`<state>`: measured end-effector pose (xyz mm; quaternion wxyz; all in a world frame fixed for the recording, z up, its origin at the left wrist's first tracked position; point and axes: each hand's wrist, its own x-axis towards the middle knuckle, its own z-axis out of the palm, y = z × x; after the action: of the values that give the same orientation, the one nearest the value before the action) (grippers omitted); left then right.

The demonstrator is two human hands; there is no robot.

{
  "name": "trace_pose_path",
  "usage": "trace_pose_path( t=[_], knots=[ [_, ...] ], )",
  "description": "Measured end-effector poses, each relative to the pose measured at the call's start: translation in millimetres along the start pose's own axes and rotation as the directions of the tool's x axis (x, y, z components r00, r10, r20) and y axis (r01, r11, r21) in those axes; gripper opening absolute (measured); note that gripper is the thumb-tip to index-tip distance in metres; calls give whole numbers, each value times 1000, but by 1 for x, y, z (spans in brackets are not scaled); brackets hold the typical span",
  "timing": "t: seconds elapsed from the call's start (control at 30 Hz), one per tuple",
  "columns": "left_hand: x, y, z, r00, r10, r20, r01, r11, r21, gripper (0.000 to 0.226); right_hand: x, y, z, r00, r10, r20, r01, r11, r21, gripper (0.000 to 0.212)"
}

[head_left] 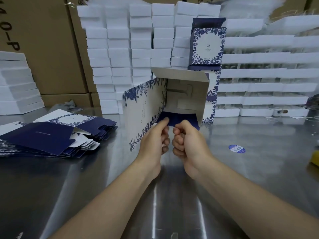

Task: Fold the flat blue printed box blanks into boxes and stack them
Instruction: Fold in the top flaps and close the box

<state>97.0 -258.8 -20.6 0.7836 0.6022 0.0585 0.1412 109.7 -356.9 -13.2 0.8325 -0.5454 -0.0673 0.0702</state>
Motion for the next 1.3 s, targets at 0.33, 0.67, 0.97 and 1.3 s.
trace_pose_path(
  t=[0.33, 0.67, 0.97, 1.3],
  knots=[
    [4, 1, -2, 997, 57, -43, -56, 998, 26, 40, 0, -3, -2, 999, 16, -52, -16, 1000, -8, 26],
    [4, 3, -3, 997, 28, -71, -29, 999, -17, 40, 0, -6, 1, 983, -90, -160, 88, 996, -19, 28],
    [-3, 1, 6, 999, 14, 35, -15, 1000, 11, 46, -1, -4, 3, 983, -114, -143, 105, 992, -70, 30],
    [-2, 1, 5, 999, 5, 40, -7, 999, 48, 47, -2, -8, 1, 999, -2, -48, 0, 999, -34, 31]
  ],
)
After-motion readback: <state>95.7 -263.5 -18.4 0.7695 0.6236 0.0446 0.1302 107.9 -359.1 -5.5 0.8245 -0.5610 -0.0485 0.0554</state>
